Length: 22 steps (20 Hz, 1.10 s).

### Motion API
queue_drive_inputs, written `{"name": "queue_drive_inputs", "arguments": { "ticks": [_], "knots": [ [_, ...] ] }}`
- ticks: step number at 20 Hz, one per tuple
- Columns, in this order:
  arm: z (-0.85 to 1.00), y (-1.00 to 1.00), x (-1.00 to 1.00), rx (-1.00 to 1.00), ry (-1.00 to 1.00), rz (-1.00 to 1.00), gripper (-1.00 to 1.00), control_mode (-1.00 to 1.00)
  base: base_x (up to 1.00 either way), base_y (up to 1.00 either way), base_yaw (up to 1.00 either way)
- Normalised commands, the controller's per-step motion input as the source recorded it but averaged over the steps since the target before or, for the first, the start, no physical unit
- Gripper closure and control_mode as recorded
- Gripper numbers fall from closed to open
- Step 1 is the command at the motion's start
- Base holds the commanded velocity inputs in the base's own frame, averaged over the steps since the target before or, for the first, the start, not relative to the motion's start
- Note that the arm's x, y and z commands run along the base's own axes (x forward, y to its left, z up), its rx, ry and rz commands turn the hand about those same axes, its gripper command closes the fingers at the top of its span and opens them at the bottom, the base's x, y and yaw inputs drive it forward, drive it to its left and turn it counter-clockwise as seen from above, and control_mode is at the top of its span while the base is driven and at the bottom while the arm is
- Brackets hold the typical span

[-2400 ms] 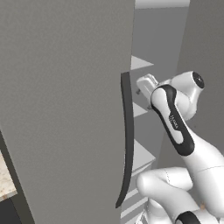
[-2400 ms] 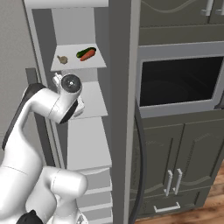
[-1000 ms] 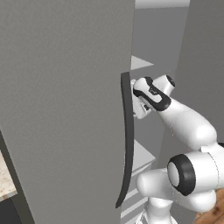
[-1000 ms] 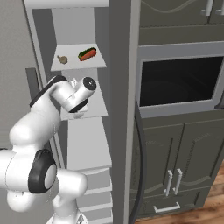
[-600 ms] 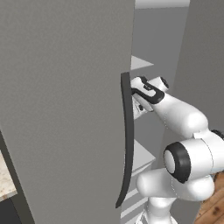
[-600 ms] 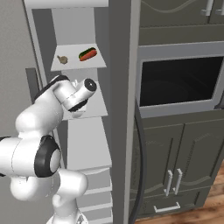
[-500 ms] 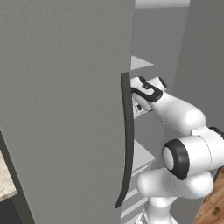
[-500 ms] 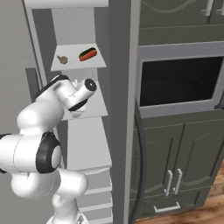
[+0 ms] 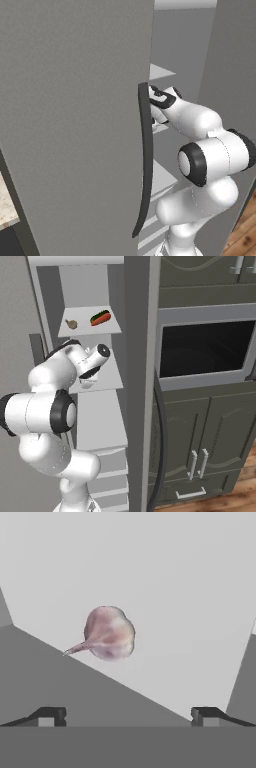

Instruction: Take the garlic and carrot from the second highest rack and move them to the highest rack where the cucumber and garlic are located, to maximize freezer space. Close the freezer door after rearranging.

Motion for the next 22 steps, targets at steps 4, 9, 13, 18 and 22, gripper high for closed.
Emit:
{"name": "queue_drive_inputs", "arguments": {
  "ticks": [4,9,13,18,22],
  "knots": [
    [-0.14,0.01,0.32,0.00,0.01,-0.02,-1.00,-1.00,0.00,0.00,0.00],
    [-0.18,0.00,0.29,0.00,0.00,-0.05,-1.00,-1.00,0.00,0.00,0.00],
    [-0.20,0.00,0.22,0.00,0.00,-0.05,-1.00,-1.00,0.00,0.00,0.00],
    [-0.20,0.00,0.20,0.00,0.00,-0.03,-1.00,-1.00,0.00,0.00,0.00],
    [-0.16,0.09,0.17,0.00,0.00,-0.02,-1.00,-1.00,0.00,0.00,0.00]
  ]
}}
